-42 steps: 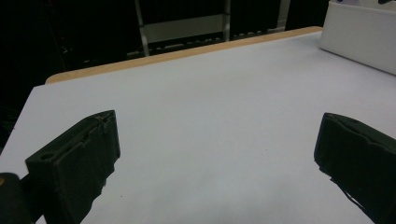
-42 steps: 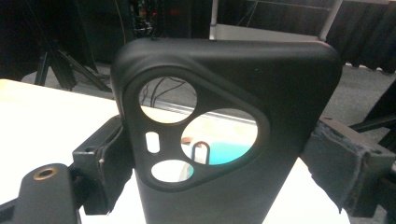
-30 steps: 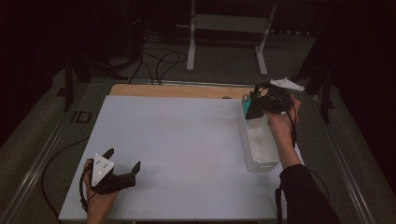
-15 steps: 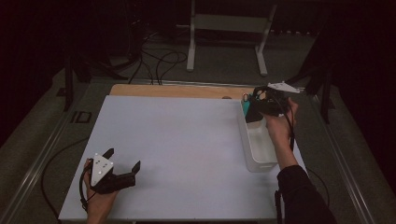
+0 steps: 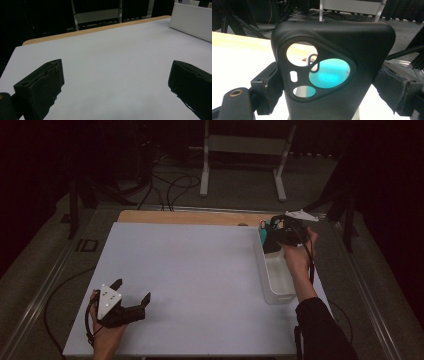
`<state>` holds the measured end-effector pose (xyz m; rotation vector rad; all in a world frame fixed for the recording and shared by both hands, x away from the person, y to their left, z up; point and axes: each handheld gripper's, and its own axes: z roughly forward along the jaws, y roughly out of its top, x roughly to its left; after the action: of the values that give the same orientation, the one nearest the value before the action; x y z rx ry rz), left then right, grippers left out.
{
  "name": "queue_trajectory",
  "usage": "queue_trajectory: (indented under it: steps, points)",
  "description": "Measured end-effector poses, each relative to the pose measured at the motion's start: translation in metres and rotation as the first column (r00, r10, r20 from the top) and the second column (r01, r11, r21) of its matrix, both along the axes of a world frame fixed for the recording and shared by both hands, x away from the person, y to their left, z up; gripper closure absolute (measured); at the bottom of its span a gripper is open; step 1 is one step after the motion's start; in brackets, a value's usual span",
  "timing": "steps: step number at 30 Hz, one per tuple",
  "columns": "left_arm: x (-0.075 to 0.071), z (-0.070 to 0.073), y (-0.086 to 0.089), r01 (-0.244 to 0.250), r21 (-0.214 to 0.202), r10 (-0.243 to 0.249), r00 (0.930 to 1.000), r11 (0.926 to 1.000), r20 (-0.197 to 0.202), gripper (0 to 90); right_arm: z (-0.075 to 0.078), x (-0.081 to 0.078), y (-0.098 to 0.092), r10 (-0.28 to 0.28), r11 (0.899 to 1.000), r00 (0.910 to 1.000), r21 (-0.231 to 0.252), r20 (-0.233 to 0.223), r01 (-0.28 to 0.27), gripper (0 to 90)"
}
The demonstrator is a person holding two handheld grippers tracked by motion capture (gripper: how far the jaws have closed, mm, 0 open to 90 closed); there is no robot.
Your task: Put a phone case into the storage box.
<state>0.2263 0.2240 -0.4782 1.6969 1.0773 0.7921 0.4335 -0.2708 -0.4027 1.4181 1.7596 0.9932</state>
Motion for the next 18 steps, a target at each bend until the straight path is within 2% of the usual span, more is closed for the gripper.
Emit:
queue_trajectory:
  steps: [18]
  points:
    - [-0.001, 0.0, 0.001, -0.001, -0.004, 0.001, 1.0, 1.0, 0.0, 0.7, -0.013, 0.005, 0.0, -0.025, 1.0, 0.999, -0.006, -0.036, 0.025, 14.2]
